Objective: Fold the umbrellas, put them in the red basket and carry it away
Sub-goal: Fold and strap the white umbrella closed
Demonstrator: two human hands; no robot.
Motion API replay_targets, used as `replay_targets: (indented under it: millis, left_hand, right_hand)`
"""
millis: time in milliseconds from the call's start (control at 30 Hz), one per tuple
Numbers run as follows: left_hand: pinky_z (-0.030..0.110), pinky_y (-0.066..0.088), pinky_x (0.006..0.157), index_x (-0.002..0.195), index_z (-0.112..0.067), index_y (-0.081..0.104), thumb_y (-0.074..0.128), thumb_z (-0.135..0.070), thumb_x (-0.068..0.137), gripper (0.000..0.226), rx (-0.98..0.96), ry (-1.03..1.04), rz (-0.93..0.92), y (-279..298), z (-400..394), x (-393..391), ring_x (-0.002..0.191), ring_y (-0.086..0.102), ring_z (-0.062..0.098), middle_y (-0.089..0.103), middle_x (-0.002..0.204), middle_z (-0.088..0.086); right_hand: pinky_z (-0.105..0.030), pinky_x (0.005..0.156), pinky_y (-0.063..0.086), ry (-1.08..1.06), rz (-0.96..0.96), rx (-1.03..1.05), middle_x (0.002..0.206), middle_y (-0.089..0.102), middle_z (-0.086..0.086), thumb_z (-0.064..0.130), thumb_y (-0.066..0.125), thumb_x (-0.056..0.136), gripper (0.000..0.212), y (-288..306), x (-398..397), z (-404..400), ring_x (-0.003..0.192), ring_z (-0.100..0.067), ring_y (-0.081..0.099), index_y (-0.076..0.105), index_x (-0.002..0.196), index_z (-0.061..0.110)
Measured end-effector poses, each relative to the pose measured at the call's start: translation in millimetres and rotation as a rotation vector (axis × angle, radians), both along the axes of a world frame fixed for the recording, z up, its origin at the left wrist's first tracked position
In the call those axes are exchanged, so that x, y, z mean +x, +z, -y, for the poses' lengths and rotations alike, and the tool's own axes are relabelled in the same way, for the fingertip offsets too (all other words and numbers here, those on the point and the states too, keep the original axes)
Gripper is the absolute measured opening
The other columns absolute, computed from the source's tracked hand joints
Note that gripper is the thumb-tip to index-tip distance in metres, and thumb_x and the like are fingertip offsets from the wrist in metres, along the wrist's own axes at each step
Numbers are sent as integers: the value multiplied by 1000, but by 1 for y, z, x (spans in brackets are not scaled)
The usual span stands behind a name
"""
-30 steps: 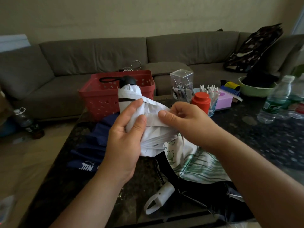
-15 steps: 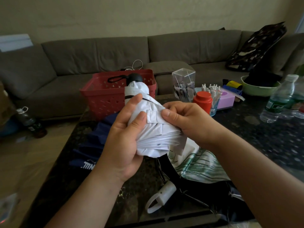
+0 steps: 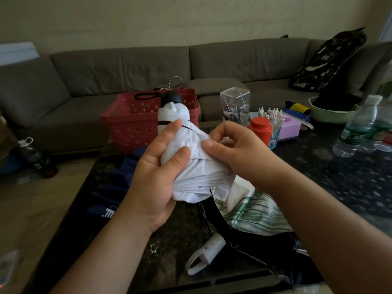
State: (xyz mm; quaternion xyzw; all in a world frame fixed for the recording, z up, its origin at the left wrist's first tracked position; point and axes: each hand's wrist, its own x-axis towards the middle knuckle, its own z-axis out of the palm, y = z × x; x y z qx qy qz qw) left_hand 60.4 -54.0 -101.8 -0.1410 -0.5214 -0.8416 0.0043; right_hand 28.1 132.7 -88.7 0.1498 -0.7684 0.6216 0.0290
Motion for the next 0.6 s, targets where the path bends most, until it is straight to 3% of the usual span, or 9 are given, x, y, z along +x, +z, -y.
replay_targets:
  millis: [100, 167, 233, 300, 433, 600]
  left_hand:
    - [47, 59, 100, 125, -40, 74, 73, -16, 86, 45, -133, 2, -62, -5, 0, 1, 121, 71, 27, 75, 129, 2]
    - [46, 55, 107, 131, -37, 72, 76, -13, 88, 49, -205, -13, -100, -8, -2, 4, 126, 68, 24, 73, 134, 2]
    - [45, 54, 109, 133, -35, 71, 72, -8, 88, 52, -210, -44, -110, -10, -4, 5, 130, 66, 22, 71, 138, 0]
    - [43, 54, 108, 125, -45, 74, 70, -8, 87, 54, -194, -87, -118, -9, -5, 8, 131, 66, 20, 70, 138, -3]
    - [44, 53, 109, 122, -52, 74, 69, -9, 86, 56, -172, -136, -133, -6, -7, 11, 133, 64, 20, 68, 141, -5]
    - [36, 58, 100, 126, -51, 72, 64, -5, 88, 60, -131, -224, -131, -5, -7, 10, 131, 65, 20, 68, 141, -7]
  right_hand:
    - [-29, 70, 54, 13, -26, -30, 90, 70, 7, 45, 75, 87, 36, 8, 4, -1, 80, -10, 67, 67, 109, 17]
    - [-37, 89, 61, 10, -54, 1, 110, 74, 4, 52, 74, 82, 43, 10, 5, 3, 101, -15, 73, 68, 116, 26]
    - [-48, 95, 61, 47, -26, 11, 113, 77, -4, 53, 73, 83, 47, 9, 6, 4, 107, -24, 75, 69, 120, 23]
    - [-50, 87, 63, 87, 20, -18, 106, 79, -8, 52, 73, 83, 46, 8, 7, 2, 99, -30, 77, 73, 113, 17]
    - [-33, 60, 53, 88, -4, -73, 76, 71, -5, 51, 80, 77, 34, 7, 9, -1, 68, -18, 66, 76, 82, 18]
    - [-43, 65, 46, 66, -63, -177, 78, 63, -15, 41, 84, 80, 50, 6, 10, 1, 72, -25, 57, 67, 86, -5]
